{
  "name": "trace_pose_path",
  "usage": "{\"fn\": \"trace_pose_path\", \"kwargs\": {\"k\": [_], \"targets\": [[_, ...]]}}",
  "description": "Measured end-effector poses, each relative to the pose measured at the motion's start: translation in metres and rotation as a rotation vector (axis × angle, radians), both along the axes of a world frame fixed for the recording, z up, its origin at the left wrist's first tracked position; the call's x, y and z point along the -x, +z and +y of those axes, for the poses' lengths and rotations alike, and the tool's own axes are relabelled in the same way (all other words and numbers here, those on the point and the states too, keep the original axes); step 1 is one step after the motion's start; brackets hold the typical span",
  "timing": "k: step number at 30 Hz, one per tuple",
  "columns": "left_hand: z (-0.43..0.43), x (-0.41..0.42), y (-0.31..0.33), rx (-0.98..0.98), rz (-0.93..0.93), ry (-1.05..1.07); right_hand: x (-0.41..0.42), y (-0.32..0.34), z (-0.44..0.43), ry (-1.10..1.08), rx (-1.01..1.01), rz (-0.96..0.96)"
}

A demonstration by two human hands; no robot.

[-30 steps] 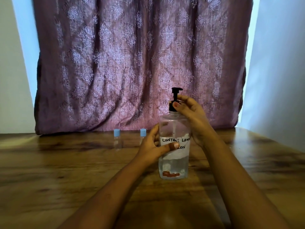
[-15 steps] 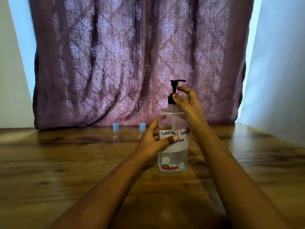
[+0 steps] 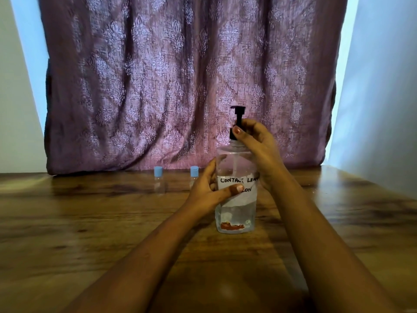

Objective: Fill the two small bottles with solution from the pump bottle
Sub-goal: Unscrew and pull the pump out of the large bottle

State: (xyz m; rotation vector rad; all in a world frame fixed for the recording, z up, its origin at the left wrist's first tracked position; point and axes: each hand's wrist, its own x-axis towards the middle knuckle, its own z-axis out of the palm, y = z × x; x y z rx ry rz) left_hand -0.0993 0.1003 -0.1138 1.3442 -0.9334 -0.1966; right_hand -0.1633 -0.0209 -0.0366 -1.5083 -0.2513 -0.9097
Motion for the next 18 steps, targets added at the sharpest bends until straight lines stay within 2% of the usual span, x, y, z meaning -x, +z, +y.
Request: {"fn": "trace_pose_path", "kwargs": {"k": [3,9,12,14,18], "targets": [[0.000,0.000,0.000,0.005,-0.018,0.000,-0.002,-0.001,0.001,-0.089,-0.005,-0.036],[-0.002,0.000,-0.001,0.026,0.016,0.002,0.003,0.001,-0.007,0.130,-0.033,0.048],[-0.002,0.000,-0.002,0.025,0.001,-0.006,0.004,0.002,-0.007,0.156,-0.065,0.057],[-0.001,0.001,-0.002,0.028,0.002,-0.013,0.003,0.001,-0.004,0.103,-0.054,0.048],[0.000,0.004,-0.001,0.035,-0.014,-0.029,0.000,-0.001,0.004,-0.116,0.091,-0.003]]}}
